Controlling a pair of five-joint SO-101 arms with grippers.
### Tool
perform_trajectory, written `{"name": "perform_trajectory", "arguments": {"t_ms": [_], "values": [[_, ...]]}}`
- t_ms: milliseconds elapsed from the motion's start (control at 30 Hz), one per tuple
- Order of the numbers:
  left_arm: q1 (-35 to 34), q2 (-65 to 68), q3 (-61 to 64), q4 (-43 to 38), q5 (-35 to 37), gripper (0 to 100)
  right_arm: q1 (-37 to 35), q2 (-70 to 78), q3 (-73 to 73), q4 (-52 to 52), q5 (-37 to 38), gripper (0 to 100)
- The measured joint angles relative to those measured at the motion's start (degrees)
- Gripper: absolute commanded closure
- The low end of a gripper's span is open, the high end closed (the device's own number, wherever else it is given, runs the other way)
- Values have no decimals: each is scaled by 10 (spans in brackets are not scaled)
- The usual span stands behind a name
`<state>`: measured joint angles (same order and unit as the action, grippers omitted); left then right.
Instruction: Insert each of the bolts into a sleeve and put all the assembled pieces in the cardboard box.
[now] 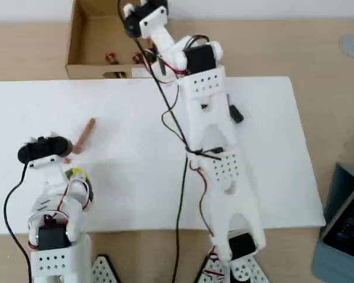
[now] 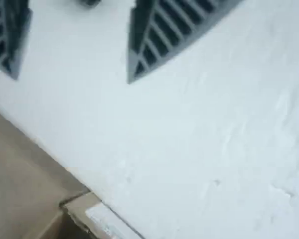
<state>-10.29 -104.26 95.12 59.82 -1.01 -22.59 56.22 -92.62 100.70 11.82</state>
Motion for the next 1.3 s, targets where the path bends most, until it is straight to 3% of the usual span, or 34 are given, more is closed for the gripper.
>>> {"name": "perform_trajectory", "arguments": {"t_ms": [167,367,633,1067,1300], "values": [[0,0,0,0,0,1000,17,0,0,5,9,839],[0,0,0,0,0,1000,40,0,0,5,105,839],[0,0,0,0,0,1000,75,-1,19,5,181,839],[0,0,0,0,0,1000,98,-211,379,5,285,837],[0,0,0,0,0,1000,105,-226,466,5,376,836]]}}
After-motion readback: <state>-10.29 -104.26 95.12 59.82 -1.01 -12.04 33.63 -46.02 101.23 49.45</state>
